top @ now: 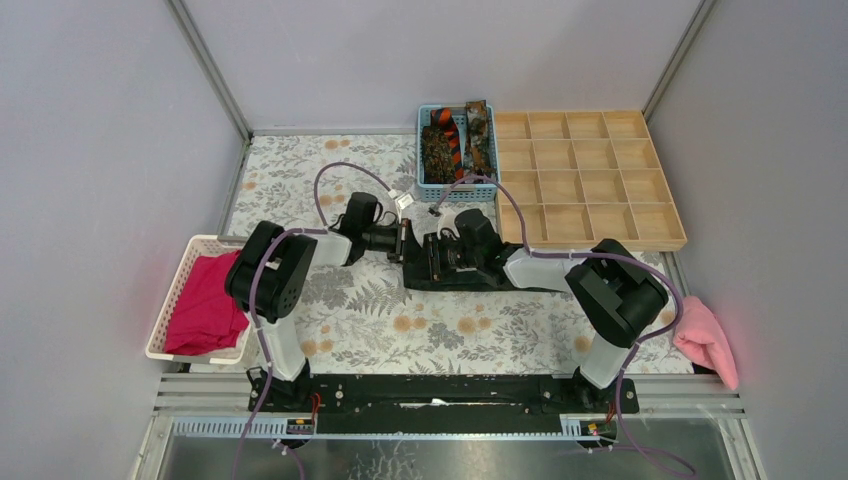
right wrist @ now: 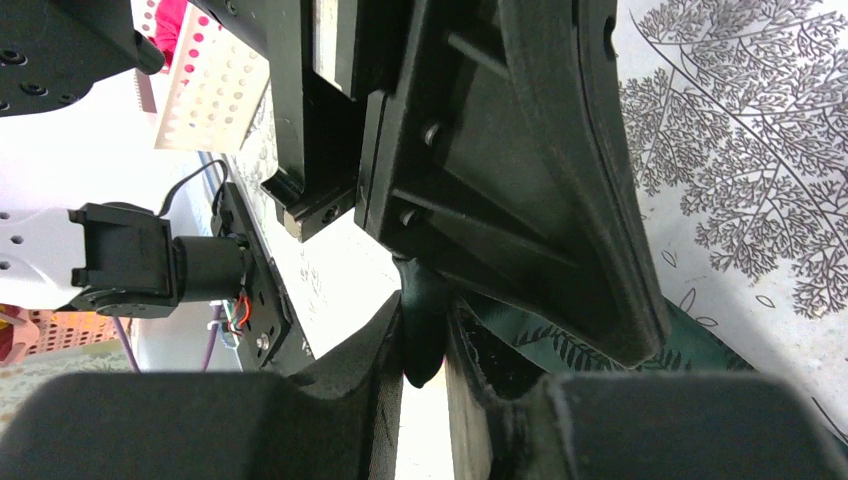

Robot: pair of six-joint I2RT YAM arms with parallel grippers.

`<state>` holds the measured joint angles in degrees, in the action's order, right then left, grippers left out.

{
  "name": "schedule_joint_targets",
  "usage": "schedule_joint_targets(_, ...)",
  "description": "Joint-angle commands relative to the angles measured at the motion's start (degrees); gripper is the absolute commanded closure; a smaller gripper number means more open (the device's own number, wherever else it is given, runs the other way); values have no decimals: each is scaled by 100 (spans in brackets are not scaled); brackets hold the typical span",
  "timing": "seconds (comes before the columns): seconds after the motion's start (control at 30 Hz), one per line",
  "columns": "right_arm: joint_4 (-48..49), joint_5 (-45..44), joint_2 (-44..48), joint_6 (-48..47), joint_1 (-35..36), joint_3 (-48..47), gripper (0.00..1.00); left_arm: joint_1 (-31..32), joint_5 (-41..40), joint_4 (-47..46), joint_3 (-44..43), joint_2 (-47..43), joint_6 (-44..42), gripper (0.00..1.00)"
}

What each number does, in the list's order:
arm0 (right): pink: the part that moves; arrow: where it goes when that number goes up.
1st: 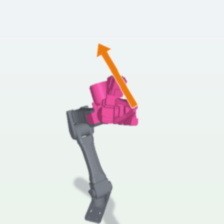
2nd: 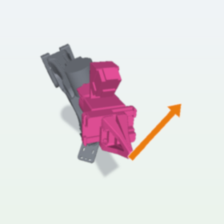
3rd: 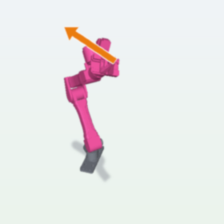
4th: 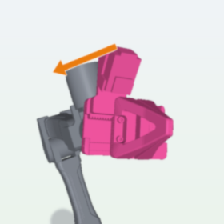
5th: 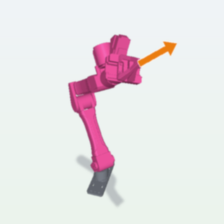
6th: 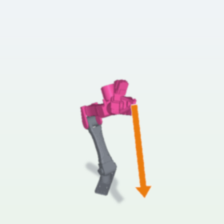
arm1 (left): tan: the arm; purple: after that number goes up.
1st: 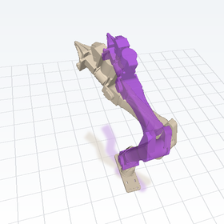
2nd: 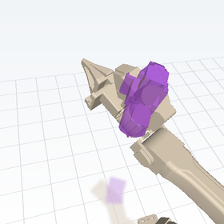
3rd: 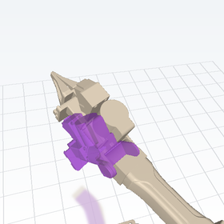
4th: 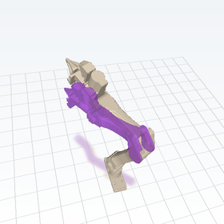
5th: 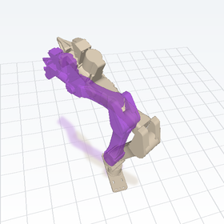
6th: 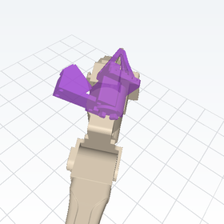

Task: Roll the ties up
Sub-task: Roll the tie at the center of the board.

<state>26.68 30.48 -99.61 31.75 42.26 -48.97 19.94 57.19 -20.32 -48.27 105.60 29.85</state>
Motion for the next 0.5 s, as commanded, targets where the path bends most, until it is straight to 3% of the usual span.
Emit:
schedule_joint_targets(0.0, -183, -192, 114, -280, -55, -277, 74, 53, 231, 310, -103, 190, -240, 100)
schedule_joint_targets(0.47, -759, -1020, 561, -723, -128, -131, 74, 201, -476, 1530, -556, 692, -875, 100)
